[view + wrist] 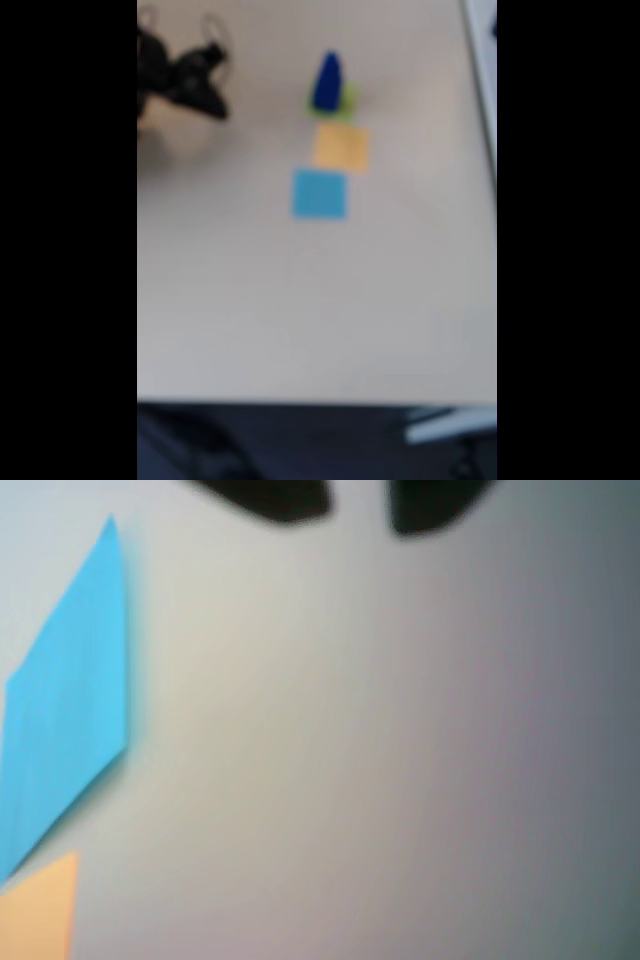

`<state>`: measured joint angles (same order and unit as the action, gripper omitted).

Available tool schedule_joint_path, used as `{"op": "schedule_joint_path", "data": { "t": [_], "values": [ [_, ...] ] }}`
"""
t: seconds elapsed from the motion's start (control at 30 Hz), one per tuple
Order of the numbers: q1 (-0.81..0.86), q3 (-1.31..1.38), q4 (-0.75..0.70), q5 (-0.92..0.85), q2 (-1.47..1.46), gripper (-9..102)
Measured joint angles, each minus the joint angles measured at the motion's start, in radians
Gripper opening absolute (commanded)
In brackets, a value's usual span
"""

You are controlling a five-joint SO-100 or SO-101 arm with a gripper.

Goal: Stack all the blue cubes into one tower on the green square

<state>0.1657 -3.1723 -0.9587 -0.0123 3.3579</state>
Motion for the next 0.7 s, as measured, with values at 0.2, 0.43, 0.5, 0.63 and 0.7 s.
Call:
{"op": "schedule_joint_path", "data": {
  "t": [0.2, 0.43, 0.5, 0.63, 0.7],
  "values": [
    [-0.02, 0.0, 0.0, -0.044, 0.0, 0],
    [-0.026, 0.0, 0.0, -0.057, 0.0, 0],
    [-0.026, 0.0, 0.0, -0.061, 0.0, 0],
    [-0.026, 0.0, 0.0, -0.063, 0.0, 0],
    [-0.026, 0.0, -0.002, -0.066, 0.0, 0]
  ]
}}
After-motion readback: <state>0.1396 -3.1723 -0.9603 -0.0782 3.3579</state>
